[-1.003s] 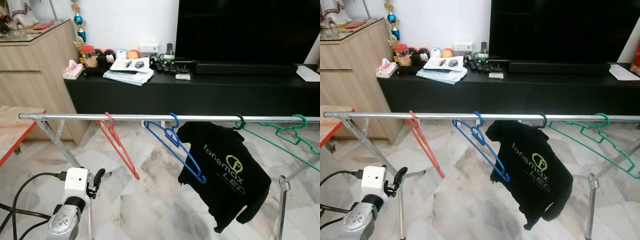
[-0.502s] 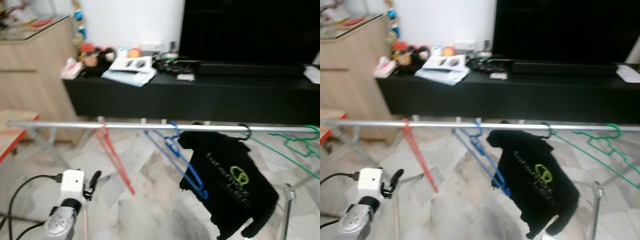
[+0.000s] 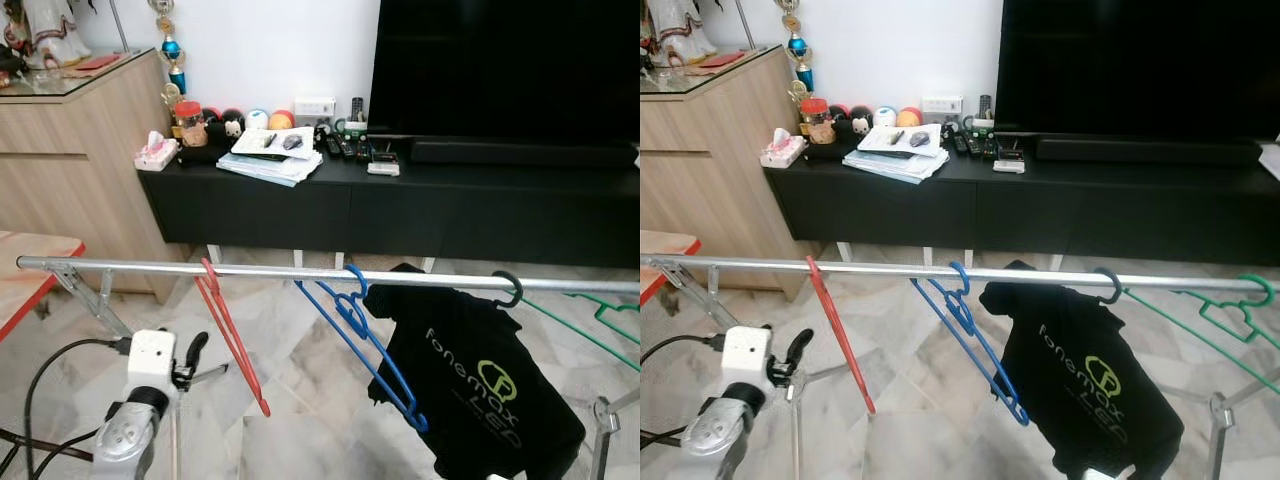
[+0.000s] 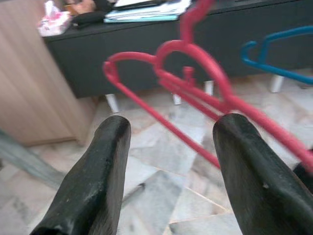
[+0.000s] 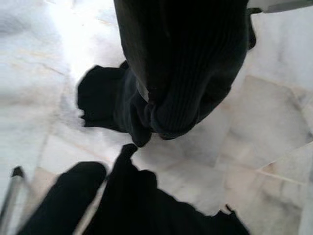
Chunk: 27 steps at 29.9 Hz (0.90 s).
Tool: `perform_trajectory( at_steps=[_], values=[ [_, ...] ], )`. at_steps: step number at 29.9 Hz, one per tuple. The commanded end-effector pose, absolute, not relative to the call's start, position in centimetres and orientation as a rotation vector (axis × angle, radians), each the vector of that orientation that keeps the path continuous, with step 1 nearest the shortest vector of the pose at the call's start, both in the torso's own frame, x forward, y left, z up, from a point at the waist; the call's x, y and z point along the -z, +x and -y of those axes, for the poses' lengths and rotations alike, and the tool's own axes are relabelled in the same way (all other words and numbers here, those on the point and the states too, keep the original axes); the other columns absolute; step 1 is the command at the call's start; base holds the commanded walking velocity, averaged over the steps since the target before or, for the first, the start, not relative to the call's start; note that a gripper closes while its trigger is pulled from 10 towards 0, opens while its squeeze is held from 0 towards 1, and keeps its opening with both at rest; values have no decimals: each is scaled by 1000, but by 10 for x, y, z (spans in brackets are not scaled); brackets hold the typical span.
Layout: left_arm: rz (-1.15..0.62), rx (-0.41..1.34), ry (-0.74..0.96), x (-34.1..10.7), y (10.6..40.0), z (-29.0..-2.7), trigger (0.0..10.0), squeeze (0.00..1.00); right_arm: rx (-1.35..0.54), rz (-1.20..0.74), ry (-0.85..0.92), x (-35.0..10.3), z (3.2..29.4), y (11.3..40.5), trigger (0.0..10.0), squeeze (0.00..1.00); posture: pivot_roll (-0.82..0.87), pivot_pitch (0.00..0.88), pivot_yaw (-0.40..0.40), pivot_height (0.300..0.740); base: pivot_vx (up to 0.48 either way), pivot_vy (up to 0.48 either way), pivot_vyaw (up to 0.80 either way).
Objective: Hang hanger
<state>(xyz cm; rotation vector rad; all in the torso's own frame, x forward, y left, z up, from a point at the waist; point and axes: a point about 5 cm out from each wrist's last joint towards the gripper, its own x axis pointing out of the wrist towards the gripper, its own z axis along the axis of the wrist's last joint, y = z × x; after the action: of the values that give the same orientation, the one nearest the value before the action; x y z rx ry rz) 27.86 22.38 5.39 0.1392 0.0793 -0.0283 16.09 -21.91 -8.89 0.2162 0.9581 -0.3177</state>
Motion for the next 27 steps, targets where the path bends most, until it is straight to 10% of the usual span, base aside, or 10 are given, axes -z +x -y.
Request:
perform_trajectory(
  at_steps=[1, 24, 25, 26, 27],
  values=[
    [-49, 45, 146, -65, 284, -224, 10000, 0, 321, -952, 228, 89, 217, 163, 10000, 0, -8, 0, 7, 740, 0, 0, 0],
    [-118, 131, 243, -107, 336, -182, 10000, 0, 313, -947, 203, 87, 220, 165, 10000, 0, -30, 0, -25, 740, 0, 0, 0],
    [-126, 127, 254, -107, 336, -181, 10000, 290, 314, -947, 201, 87, 221, 165, 10000, 0, -30, 0, -27, 740, 0, 0, 0],
    [-131, 124, 262, -107, 336, -180, 10000, 290, 314, -947, 200, 87, 221, 166, 10000, 0, -30, 0, -28, 740, 0, 0, 0],
    [-152, 117, 289, -107, 338, -179, 10000, 1000, 314, -947, 198, 86, 221, 166, 10000, 0, -28, 0, -30, 740, 0, 0, 0]
  ],
)
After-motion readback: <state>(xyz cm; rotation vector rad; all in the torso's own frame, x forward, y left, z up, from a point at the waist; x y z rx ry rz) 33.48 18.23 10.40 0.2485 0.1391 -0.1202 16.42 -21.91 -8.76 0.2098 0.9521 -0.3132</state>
